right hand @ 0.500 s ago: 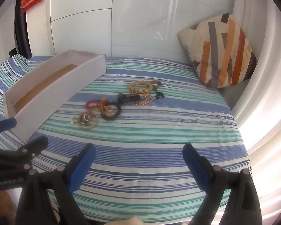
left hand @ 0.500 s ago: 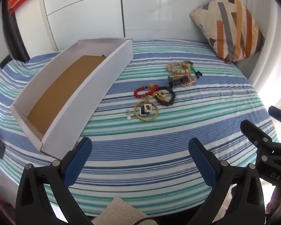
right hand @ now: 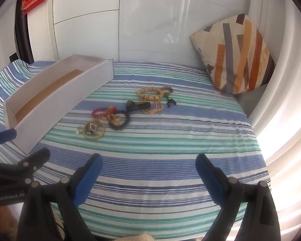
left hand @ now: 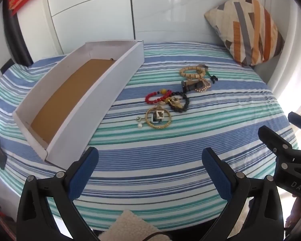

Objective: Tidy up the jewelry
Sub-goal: 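Move the left tool toward the jewelry pile near the white tray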

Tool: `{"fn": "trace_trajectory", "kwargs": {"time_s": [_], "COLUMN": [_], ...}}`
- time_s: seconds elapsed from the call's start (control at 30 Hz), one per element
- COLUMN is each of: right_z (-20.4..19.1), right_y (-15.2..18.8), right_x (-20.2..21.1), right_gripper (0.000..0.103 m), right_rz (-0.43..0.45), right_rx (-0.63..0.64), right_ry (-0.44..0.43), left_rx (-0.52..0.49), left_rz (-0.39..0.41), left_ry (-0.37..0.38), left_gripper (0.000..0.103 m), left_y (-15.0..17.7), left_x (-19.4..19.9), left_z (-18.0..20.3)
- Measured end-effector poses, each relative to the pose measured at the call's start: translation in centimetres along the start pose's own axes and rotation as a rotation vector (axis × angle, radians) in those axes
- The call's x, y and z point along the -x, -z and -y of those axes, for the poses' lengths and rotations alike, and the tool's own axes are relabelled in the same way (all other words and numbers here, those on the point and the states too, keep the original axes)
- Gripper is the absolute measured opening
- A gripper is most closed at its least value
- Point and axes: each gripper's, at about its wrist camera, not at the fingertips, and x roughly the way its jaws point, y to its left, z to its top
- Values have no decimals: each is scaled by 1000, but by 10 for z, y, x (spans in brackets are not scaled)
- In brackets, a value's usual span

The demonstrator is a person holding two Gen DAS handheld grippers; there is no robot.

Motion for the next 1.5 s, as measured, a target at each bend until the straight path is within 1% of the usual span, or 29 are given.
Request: {"fn": "trace_trajectory", "kwargs": {"time_s": [0.87,1.5], "right_z": [-5,-4], "right_y": [-2,-1], "right_x": [3,6], "right_gripper": [96,96], "right_rz": [13,20], "right_rx": [-6,-9], "right_ry": [-6,-8], "left_rx": [-12,-14], "left_rz": [9,9], "left_ry": [-19,-30], "left_gripper": [102,102], "left_y": [-3,2], "left_x": [6,7], "left_z": [0,4]}}
